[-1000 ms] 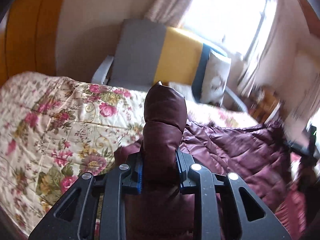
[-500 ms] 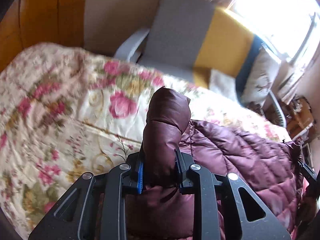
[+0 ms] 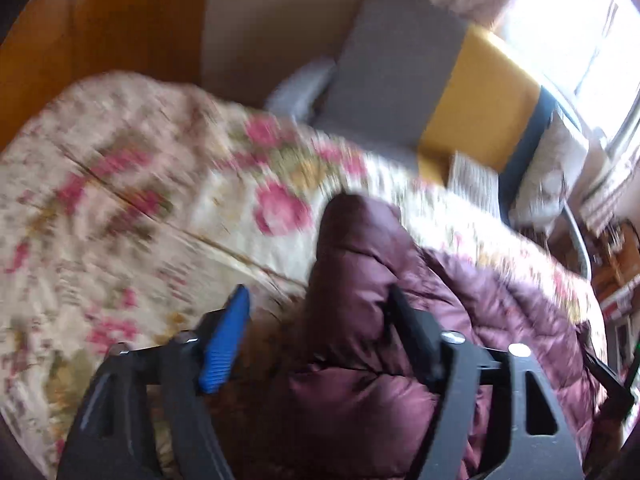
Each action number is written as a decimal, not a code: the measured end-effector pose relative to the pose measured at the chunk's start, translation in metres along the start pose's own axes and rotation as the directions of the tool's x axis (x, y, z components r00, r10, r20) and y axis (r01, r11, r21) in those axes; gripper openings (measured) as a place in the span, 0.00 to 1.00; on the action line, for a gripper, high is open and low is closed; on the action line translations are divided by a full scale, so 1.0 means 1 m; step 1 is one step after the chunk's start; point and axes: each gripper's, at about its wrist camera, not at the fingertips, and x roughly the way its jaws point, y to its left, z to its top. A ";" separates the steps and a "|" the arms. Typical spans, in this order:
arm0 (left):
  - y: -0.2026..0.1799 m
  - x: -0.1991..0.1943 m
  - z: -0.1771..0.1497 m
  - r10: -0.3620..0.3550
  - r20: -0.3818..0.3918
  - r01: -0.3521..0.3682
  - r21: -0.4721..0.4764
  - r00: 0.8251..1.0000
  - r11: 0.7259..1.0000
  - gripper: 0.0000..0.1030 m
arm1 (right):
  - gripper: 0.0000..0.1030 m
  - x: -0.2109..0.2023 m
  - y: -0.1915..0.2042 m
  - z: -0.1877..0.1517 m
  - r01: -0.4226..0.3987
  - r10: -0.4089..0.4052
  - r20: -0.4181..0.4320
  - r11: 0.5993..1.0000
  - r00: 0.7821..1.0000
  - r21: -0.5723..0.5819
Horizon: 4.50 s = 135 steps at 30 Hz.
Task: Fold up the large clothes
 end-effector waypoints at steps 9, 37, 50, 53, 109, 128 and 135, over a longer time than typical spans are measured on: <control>-0.031 -0.101 -0.040 -0.091 0.250 0.056 0.144 0.964 0.988 0.70 | 0.85 -0.139 0.086 -0.054 -0.235 0.260 0.143 0.957 0.955 -0.169; -0.082 -0.034 -0.037 -0.069 0.152 0.030 0.245 0.986 0.969 0.73 | 0.93 -0.120 0.104 -0.072 -0.169 0.186 0.113 0.975 0.976 -0.147; -0.064 0.055 -0.048 -0.040 -0.065 0.049 0.144 0.997 0.988 0.73 | 0.97 -0.041 0.050 -0.070 -0.141 0.141 0.004 0.990 0.990 0.006; -0.068 0.048 -0.045 -0.019 -0.067 0.030 0.159 0.998 0.987 0.72 | 0.97 -0.041 0.048 -0.069 -0.136 0.136 0.006 0.991 0.991 -0.002; -0.138 -0.082 -0.153 -0.158 0.048 0.130 0.366 0.986 0.921 0.72 | 0.98 -0.057 -0.061 -0.163 -0.648 0.704 0.089 0.587 0.704 0.485; -0.134 -0.048 -0.162 -0.179 0.002 0.165 0.372 0.984 0.914 0.69 | 0.49 -0.088 -0.057 -0.155 -0.633 0.653 0.111 0.657 0.749 0.410; -0.134 -0.056 -0.167 -0.245 -0.039 0.241 0.377 0.969 0.894 0.69 | 0.34 -0.142 -0.066 -0.160 -0.652 0.634 0.173 0.688 0.754 0.319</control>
